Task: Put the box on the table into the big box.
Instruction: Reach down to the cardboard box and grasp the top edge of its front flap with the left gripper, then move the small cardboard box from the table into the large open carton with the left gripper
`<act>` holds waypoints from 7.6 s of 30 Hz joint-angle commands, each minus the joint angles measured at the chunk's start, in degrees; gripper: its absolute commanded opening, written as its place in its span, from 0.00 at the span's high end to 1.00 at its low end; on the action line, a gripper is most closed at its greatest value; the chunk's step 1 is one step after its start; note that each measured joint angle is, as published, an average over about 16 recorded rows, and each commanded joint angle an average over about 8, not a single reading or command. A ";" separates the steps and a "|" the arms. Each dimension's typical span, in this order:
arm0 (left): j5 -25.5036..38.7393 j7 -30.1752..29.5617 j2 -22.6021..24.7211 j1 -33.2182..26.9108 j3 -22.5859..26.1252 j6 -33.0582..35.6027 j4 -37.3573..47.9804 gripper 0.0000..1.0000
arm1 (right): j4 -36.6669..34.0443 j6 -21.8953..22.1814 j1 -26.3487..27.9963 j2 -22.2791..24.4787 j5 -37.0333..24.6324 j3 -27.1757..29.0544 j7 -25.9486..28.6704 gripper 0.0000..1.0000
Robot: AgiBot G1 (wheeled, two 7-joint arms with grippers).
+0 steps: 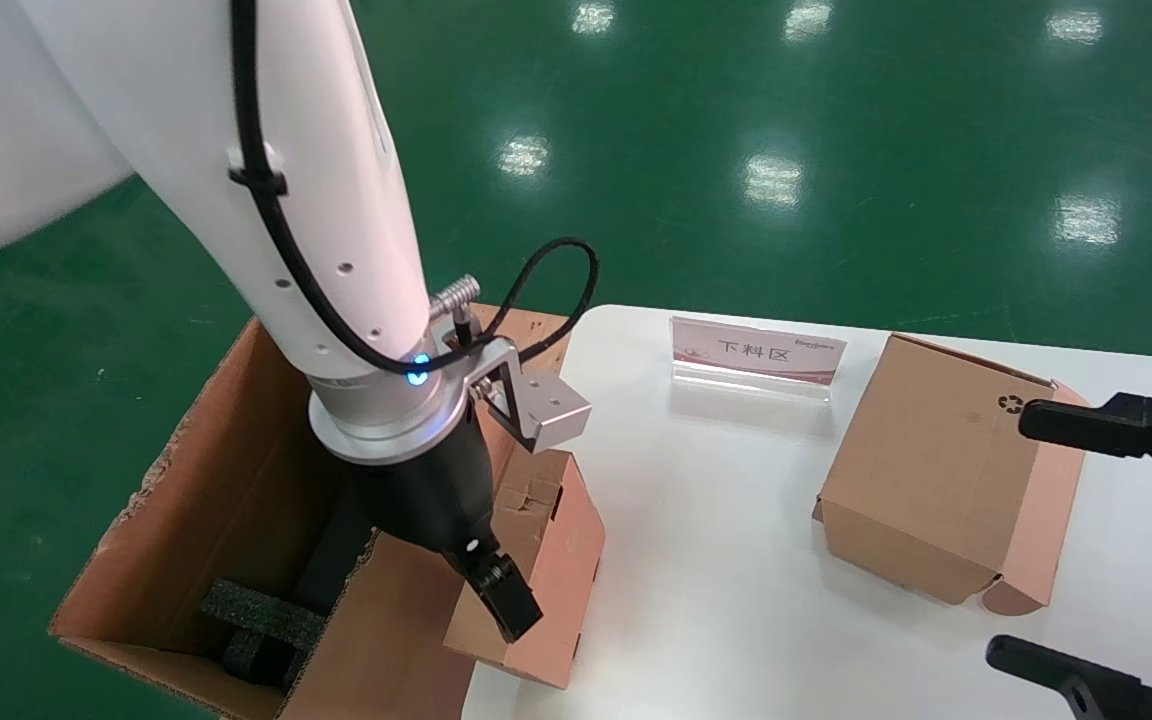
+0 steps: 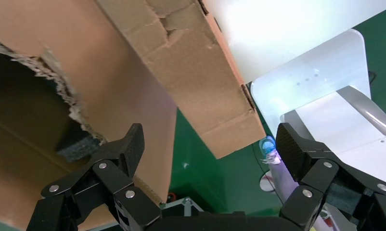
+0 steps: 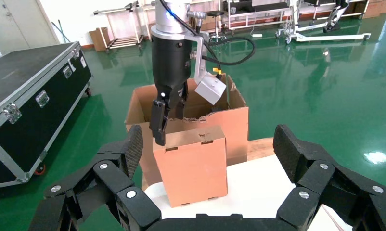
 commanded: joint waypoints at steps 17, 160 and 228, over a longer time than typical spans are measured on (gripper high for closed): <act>4.30 -1.97 1.59 4.84 2.66 -6.95 3.65 0.00 | 0.00 0.00 0.00 0.00 0.00 0.00 0.00 0.00; 3.98 26.69 -16.75 -21.56 8.68 0.83 29.70 1.00 | -0.02 0.01 -0.01 0.01 0.01 0.00 0.00 0.00; -7.34 39.86 -12.27 -2.62 16.42 -7.44 51.78 1.00 | -0.02 0.01 -0.01 0.01 0.01 0.00 0.00 0.00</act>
